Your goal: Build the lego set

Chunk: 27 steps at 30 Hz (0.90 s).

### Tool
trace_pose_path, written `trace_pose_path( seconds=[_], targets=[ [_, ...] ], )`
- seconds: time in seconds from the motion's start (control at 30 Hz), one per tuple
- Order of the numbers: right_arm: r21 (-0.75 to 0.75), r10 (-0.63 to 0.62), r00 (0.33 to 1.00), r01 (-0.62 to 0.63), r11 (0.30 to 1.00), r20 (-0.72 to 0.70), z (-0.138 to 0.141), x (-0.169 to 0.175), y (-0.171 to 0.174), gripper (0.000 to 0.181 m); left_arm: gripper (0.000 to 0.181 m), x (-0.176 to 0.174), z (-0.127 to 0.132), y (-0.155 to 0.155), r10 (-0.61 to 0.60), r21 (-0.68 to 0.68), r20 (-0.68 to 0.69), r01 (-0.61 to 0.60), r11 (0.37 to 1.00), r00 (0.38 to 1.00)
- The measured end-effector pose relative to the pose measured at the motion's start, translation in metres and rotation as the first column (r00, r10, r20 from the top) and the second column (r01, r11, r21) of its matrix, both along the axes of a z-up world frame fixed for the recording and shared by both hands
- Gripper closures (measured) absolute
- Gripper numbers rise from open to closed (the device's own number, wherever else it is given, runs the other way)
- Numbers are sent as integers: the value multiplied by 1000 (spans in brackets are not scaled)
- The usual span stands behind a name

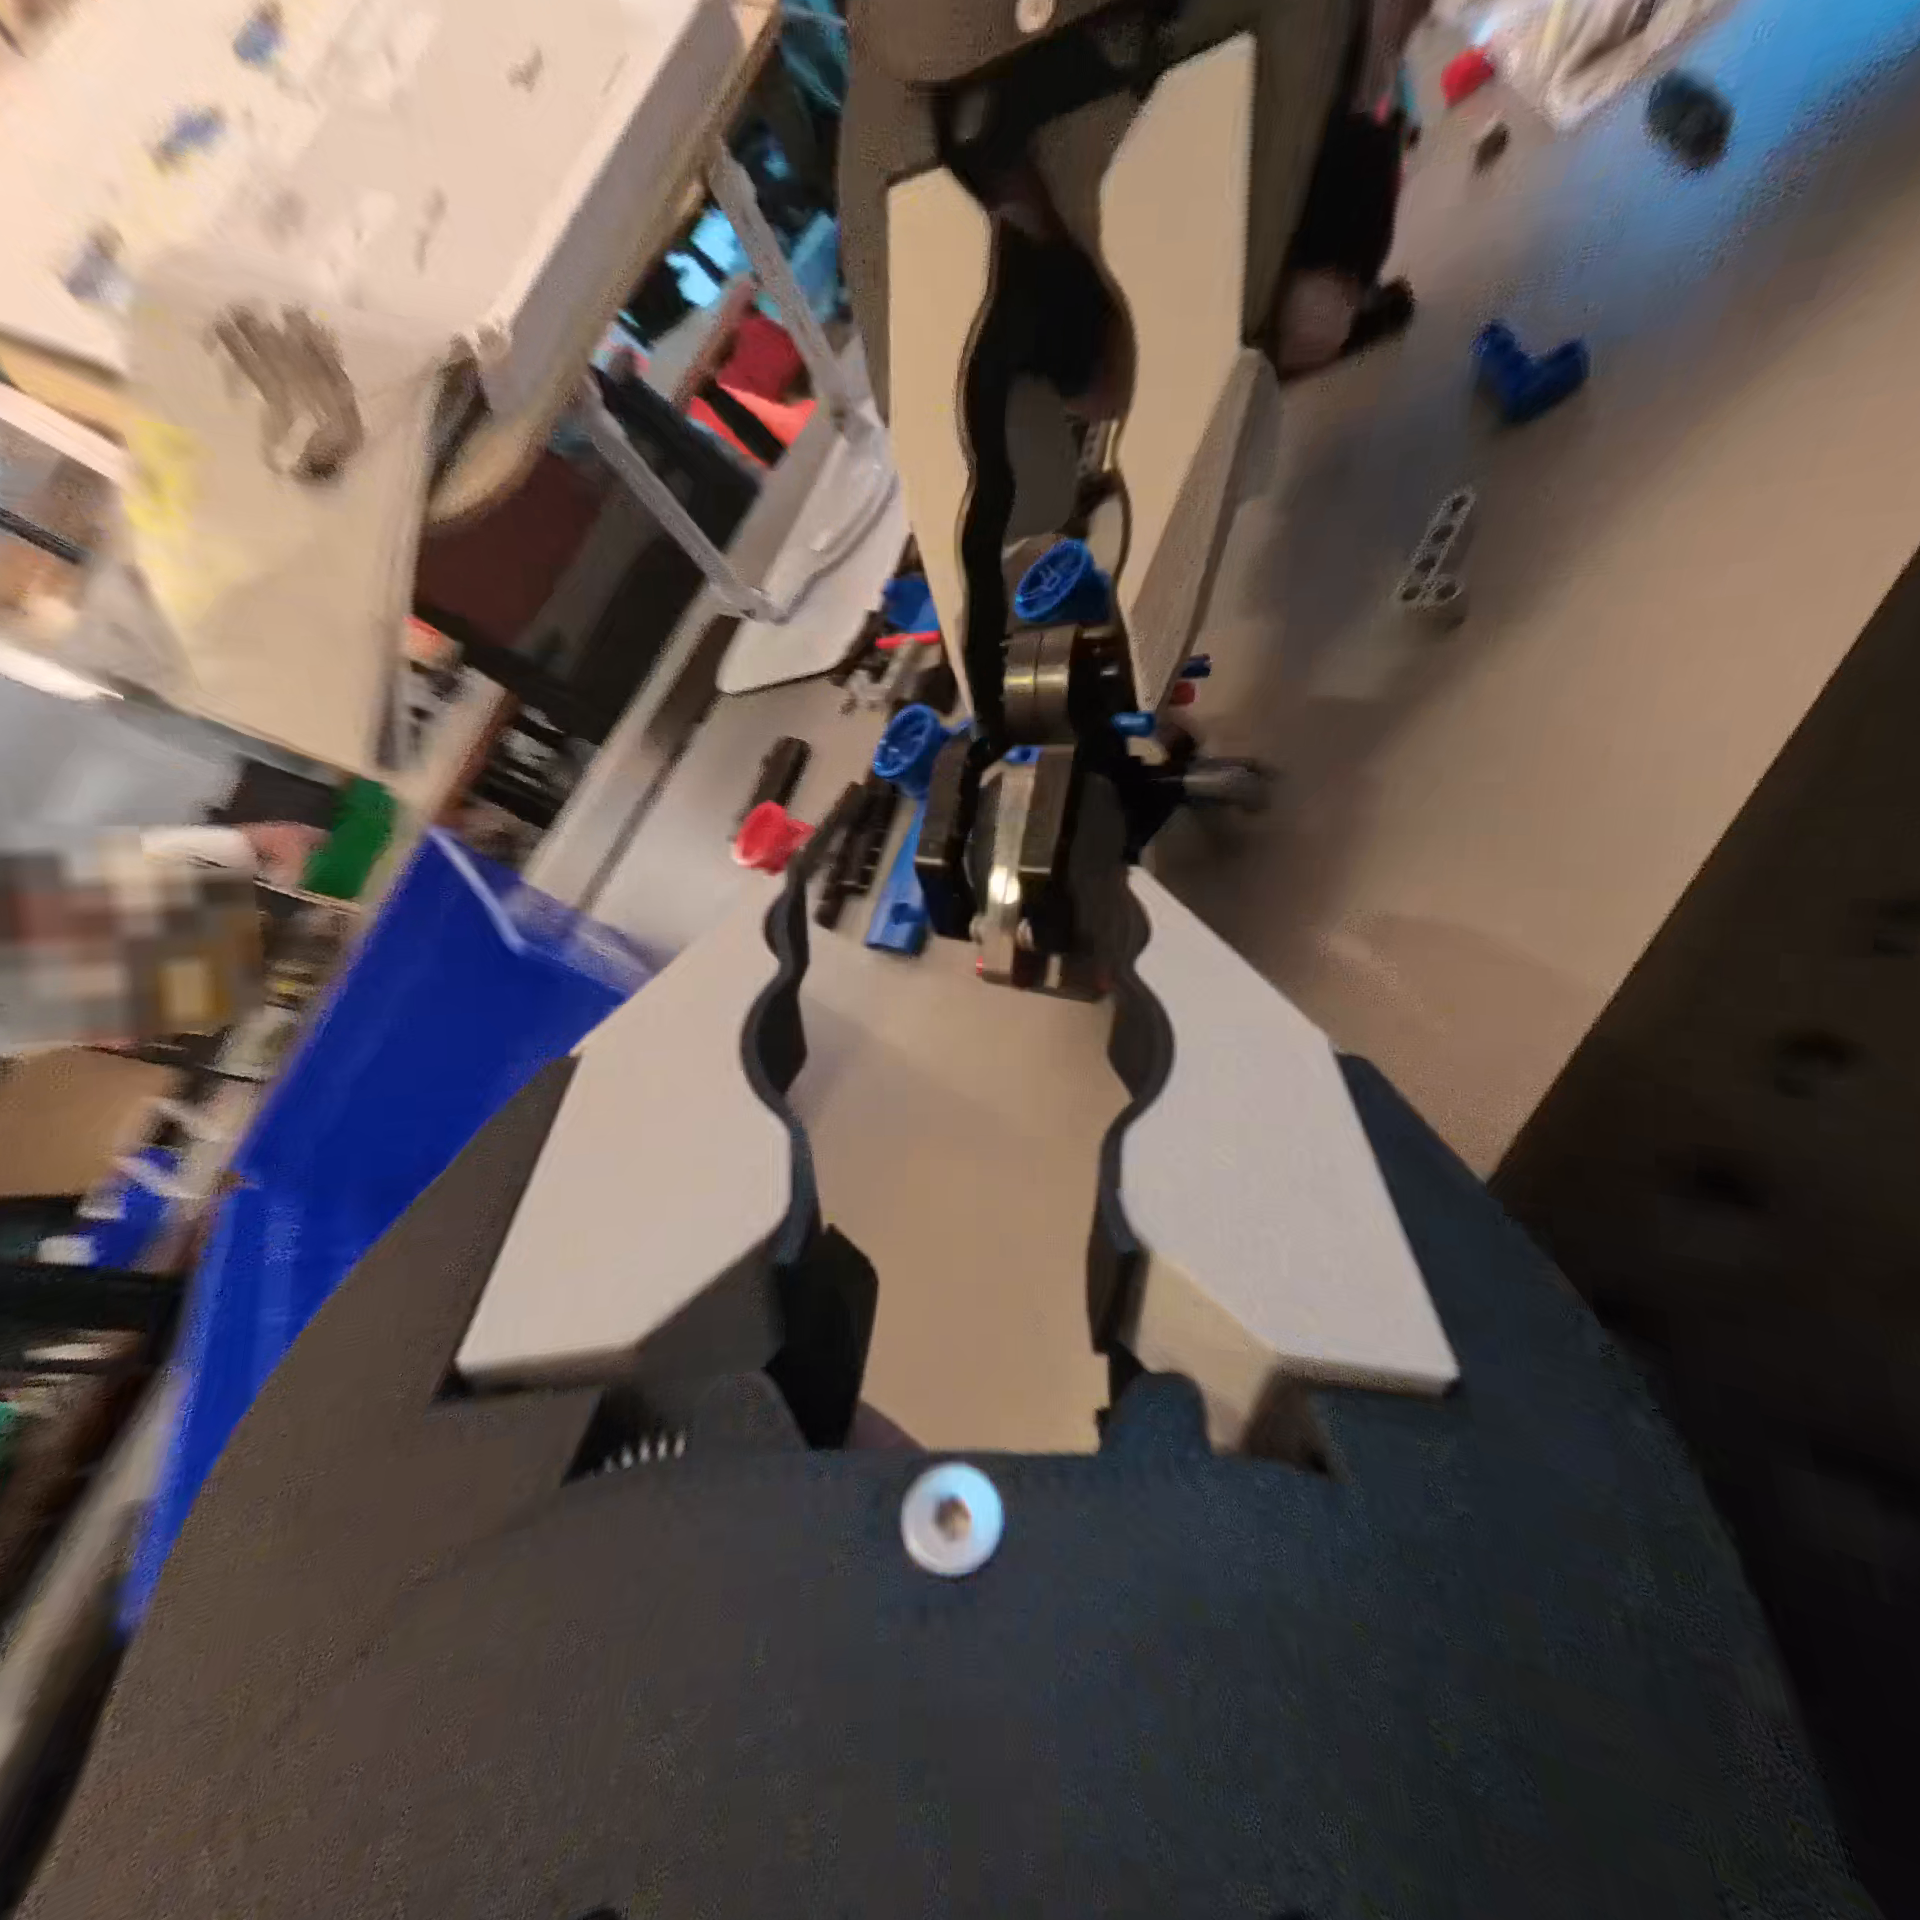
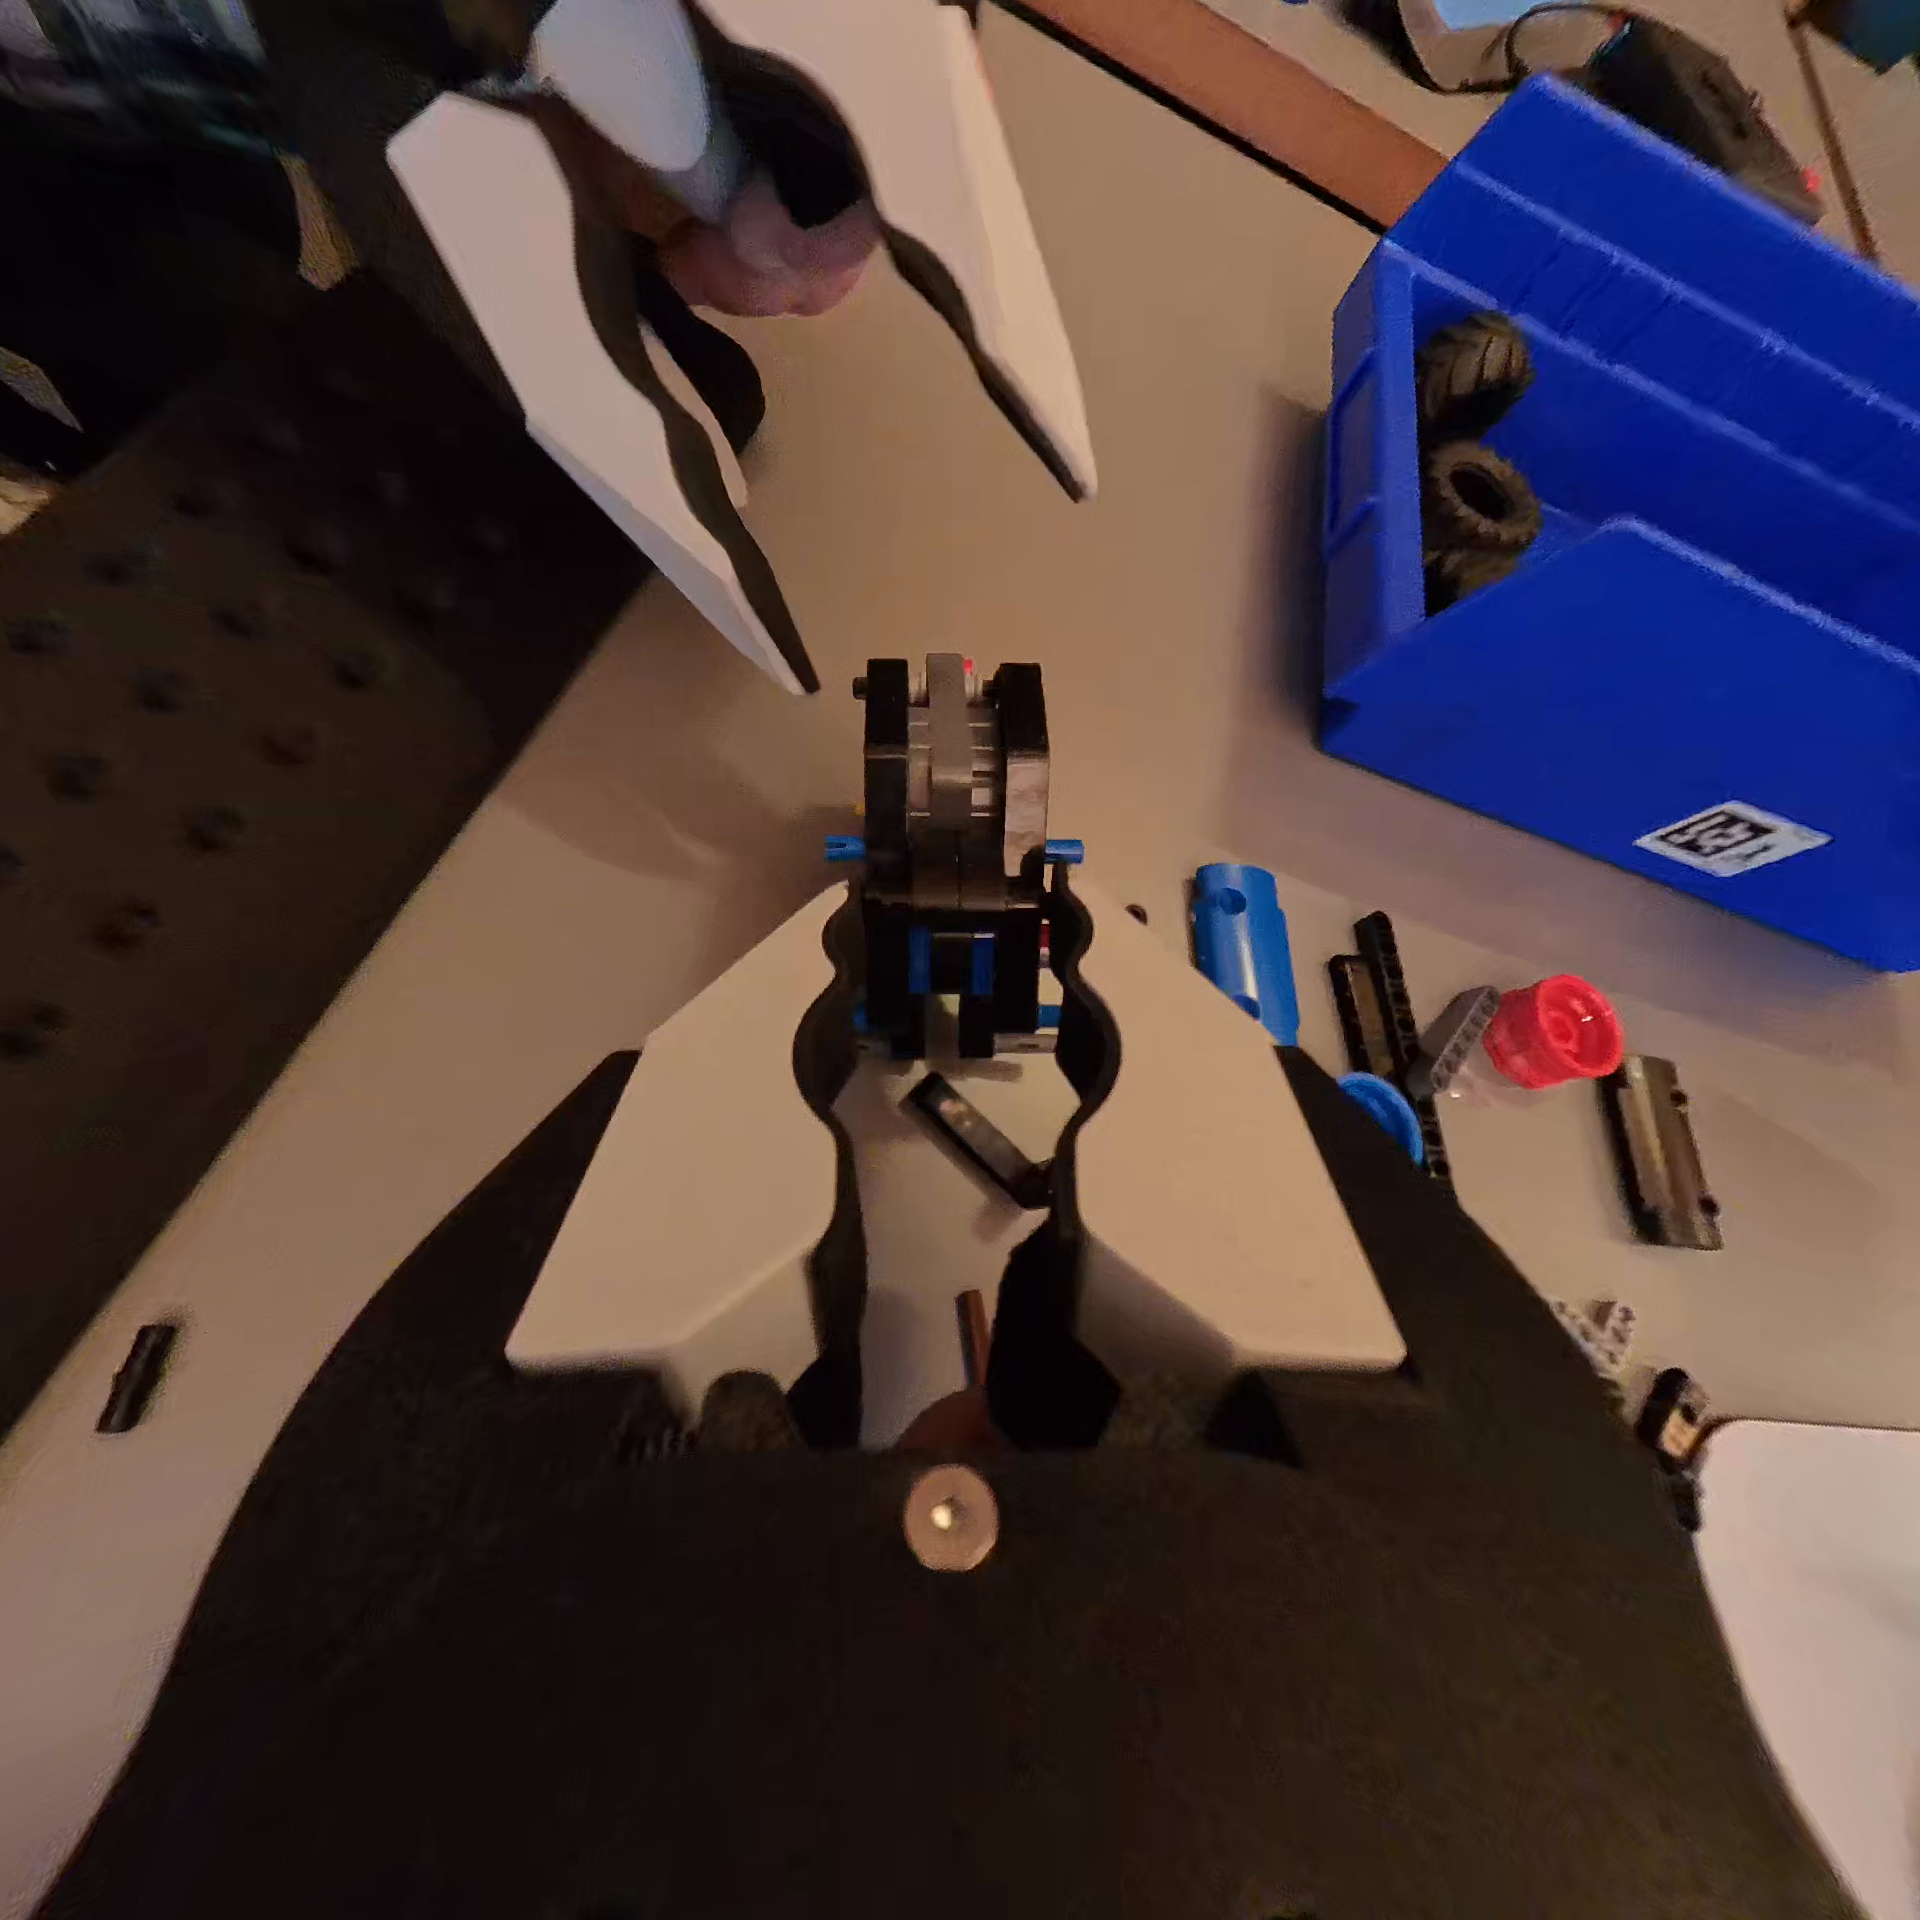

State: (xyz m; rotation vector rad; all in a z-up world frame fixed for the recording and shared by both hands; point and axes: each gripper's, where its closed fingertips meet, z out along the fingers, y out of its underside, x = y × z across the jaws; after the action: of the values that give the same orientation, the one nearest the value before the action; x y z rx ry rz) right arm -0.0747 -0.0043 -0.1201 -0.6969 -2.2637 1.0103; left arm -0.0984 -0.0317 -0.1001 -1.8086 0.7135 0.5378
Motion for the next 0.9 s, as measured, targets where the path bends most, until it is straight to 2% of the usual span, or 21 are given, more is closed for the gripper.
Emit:
trace_pose_path(
  seconds=[0.07, 0.23, 0.27, 0.4, 0.53, 0.63, 0.7, 0.8, 0.9],
  targets=[
    [19, 12, 1000, -12, 1000, -20, 0, 0, -1, 147, 120, -2, -7, -1, -6, -76, 106, 14, 997, 994],
    [90, 46, 996, -38, 995, -77, 1, 2, -5, 148, 138, -3, -20, 5, -11, -139, 109, 26, 990, 994],
    [115, 47, 995, -36, 993, -93, 1, 1, -4, 148, 147, -1, -22, 5, -26, -149, 95, 40, 988, 995],
    [168, 69, 991, -49, 985, -112, 1, 3, -3, 148, 147, 1, -22, 5, -32, -123, 7, 32, 992, 999],
    [187, 111, 991, -94, 978, -79, -1, 10, -9, 146, 147, 6, -20, 1, -43, -81, -141, 31, 996, 989],
    [204, 124, 990, -107, 973, -72, 0, 13, -11, 145, 147, 7, -17, 0, -44, -52, -182, 35, 998, 982],
    [194, 106, 992, -91, 977, -67, 2, 12, -8, 144, 147, 5, -17, 0, -22, -54, -140, 14, 998, 990],
    [135, 51, 996, -41, 990, -78, 10, 6, 0, 139, 148, -1, -16, 1, 16, -80, 36, -13, 997, 999],
    [65, 6, 998, -2, 998, -63, 17, 4, 7, 131, 148, -8, -10, 2, 44, -109, 177, -25, 994, 983]
  ],
)
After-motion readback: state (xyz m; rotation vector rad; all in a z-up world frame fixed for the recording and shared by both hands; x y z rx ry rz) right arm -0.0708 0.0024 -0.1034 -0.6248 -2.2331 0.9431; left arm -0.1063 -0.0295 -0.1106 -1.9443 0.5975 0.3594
